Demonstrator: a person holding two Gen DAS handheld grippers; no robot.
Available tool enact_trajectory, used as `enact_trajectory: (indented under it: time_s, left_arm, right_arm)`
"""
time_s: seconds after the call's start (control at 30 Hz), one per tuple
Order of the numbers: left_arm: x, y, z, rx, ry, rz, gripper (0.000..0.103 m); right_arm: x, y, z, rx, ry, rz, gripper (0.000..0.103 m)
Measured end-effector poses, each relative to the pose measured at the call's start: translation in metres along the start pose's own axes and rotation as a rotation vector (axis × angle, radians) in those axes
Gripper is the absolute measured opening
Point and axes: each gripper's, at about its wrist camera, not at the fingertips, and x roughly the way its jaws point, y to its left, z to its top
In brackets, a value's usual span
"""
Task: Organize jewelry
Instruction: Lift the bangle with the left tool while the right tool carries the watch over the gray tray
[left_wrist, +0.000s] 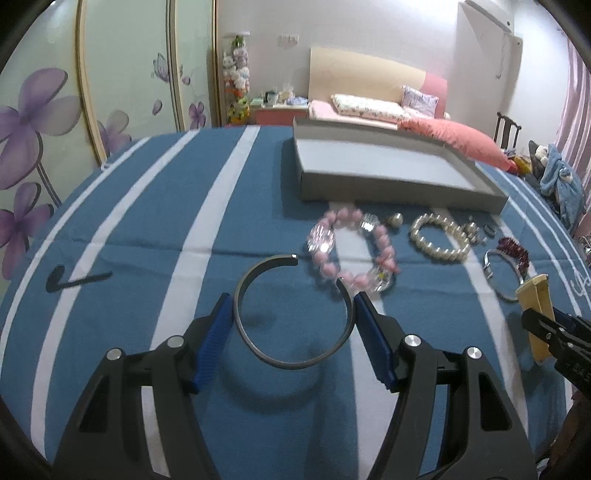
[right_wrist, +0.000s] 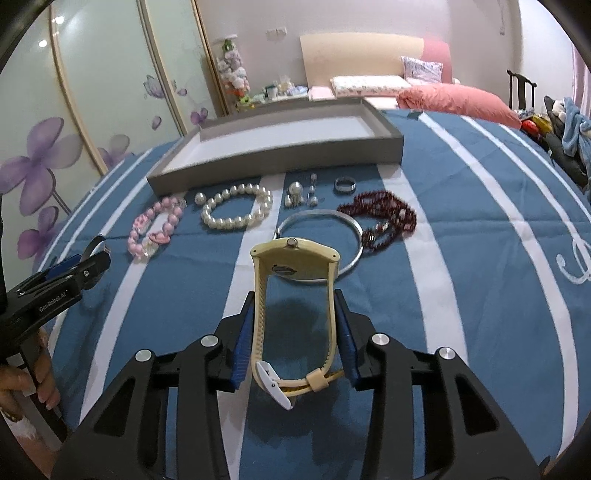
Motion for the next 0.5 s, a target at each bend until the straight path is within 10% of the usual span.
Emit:
enact_trajectory:
  time_s: [0.5]
  left_arm:
    - [-0.015, -0.035, 0.050, 0.038, -0.186, -0.008, 0.065]
  right_arm:
    - [-0.031, -0.002, 0.070, -0.098, -0.280, -0.016, 0.041]
